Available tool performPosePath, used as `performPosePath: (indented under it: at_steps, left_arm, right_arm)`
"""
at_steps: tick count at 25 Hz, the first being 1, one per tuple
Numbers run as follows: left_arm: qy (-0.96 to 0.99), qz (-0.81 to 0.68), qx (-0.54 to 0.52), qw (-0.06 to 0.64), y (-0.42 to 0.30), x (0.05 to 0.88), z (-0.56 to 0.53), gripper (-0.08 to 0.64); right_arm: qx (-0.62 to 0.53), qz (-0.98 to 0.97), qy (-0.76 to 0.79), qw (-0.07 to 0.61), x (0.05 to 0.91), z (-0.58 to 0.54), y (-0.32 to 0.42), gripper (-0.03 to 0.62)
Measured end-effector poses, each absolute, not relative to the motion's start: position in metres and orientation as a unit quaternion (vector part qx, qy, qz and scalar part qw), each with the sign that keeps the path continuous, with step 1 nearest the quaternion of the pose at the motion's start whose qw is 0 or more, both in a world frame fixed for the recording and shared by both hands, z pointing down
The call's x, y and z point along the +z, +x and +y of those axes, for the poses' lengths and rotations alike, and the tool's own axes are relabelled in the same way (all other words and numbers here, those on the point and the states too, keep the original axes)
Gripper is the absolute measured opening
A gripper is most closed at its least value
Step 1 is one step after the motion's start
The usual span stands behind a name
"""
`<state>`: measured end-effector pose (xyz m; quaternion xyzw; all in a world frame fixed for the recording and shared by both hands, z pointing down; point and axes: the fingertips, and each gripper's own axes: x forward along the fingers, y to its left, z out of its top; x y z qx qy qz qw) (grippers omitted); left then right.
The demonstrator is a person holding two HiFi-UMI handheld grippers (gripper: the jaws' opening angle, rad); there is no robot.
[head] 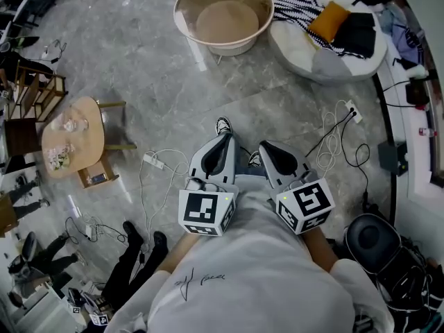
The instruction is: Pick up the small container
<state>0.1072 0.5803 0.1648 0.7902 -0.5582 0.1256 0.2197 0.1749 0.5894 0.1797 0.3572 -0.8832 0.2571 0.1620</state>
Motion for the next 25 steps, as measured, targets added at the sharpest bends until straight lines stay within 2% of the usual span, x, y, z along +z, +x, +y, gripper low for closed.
performPosePath:
  at_steps: [25]
  left_arm:
    - [0.801, -0.557, 0.106, 0.193, -0.008, 0.139, 0.453, 0.018]
  right_arm:
    - [0.211, -0.887, 0.369, 0.180, 0.161, 0.460, 0.057, 0.017]
